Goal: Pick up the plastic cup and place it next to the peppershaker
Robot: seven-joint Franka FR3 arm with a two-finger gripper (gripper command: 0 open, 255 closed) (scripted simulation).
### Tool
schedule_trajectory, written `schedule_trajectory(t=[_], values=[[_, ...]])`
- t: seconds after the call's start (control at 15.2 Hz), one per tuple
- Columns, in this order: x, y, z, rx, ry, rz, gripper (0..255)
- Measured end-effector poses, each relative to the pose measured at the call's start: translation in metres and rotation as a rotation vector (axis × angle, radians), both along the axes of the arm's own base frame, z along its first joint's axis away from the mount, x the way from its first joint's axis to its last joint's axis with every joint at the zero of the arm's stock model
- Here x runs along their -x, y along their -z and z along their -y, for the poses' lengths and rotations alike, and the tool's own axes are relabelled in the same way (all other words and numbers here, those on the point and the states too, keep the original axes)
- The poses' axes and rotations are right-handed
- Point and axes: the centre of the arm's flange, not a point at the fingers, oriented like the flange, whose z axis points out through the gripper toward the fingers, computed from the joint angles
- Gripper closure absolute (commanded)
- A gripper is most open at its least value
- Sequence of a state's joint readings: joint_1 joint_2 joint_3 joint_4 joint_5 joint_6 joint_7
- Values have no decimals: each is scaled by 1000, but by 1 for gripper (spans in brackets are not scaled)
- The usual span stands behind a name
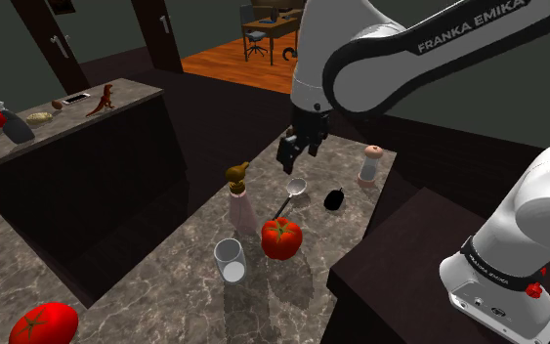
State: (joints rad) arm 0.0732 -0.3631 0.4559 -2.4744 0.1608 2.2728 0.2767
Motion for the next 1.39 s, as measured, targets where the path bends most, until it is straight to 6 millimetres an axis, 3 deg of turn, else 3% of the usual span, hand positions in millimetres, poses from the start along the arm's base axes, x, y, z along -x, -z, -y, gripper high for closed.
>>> schedule_trajectory(t=[1.39], values=[[-56, 212, -175, 36, 26, -25, 0]])
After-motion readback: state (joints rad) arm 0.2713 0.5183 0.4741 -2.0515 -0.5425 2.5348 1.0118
